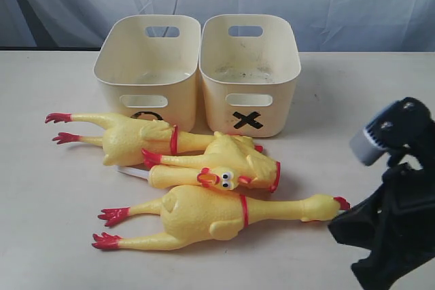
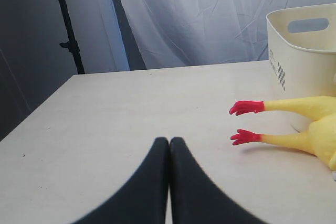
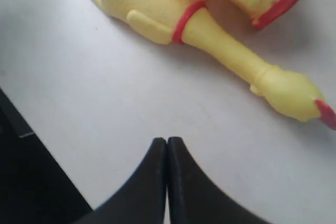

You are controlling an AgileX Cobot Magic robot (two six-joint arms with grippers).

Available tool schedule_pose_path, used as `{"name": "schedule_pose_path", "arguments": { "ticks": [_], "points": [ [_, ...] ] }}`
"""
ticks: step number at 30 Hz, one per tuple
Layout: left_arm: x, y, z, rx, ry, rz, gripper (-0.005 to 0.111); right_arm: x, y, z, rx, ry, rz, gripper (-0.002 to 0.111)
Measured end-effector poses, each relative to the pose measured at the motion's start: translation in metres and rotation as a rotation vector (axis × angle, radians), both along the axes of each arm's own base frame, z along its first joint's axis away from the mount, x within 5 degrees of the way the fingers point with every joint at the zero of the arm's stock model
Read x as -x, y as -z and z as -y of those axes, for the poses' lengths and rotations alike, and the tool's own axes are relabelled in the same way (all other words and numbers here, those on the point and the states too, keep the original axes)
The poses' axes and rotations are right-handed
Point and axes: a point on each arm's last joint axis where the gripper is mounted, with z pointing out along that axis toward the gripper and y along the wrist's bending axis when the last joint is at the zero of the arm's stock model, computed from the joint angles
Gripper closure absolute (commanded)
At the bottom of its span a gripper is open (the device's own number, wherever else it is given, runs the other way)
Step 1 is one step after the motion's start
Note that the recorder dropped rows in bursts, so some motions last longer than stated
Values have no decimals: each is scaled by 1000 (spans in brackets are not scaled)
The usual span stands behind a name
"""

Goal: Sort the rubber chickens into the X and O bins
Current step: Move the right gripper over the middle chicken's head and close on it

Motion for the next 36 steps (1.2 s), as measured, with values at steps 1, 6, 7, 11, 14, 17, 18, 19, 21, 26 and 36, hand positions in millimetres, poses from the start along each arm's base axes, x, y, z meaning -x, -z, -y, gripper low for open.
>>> {"name": "schedule_pose_path", "arguments": {
  "ticks": [1, 6, 7, 11, 14, 17, 18, 19, 21, 26, 36],
  "points": [
    [0, 0, 0, 0, 0, 0, 107, -3, 5, -3, 22, -21, -4, 109],
    [0, 0, 0, 0, 0, 0, 107, -26, 14, -30, 135, -161, 64, 109],
    [0, 0, 0, 0, 0, 0, 107, -30, 12, -35, 149, -181, 94, 109],
    [0, 0, 0, 0, 0, 0, 107, -49, 3, -58, 202, -273, 256, 106],
    [0, 0, 0, 0, 0, 0, 107, -57, -2, -72, 240, -349, 350, 86],
    [0, 0, 0, 0, 0, 0, 107, -60, 0, -86, 279, -439, 408, 49],
    [0, 0, 0, 0, 0, 0, 107, -61, 1, -89, 285, -459, 424, 39],
    [0, 0, 0, 0, 0, 0, 107, -60, 3, -93, 287, -477, 435, 34],
    [0, 0, 0, 0, 0, 0, 107, -60, 8, -101, 287, -502, 455, 35],
    [0, 0, 0, 0, 0, 0, 107, -63, 22, -115, 301, -550, 486, 46],
    [0, 0, 0, 0, 0, 0, 107, -69, 43, -129, 345, -629, 547, 44]
  ]
}}
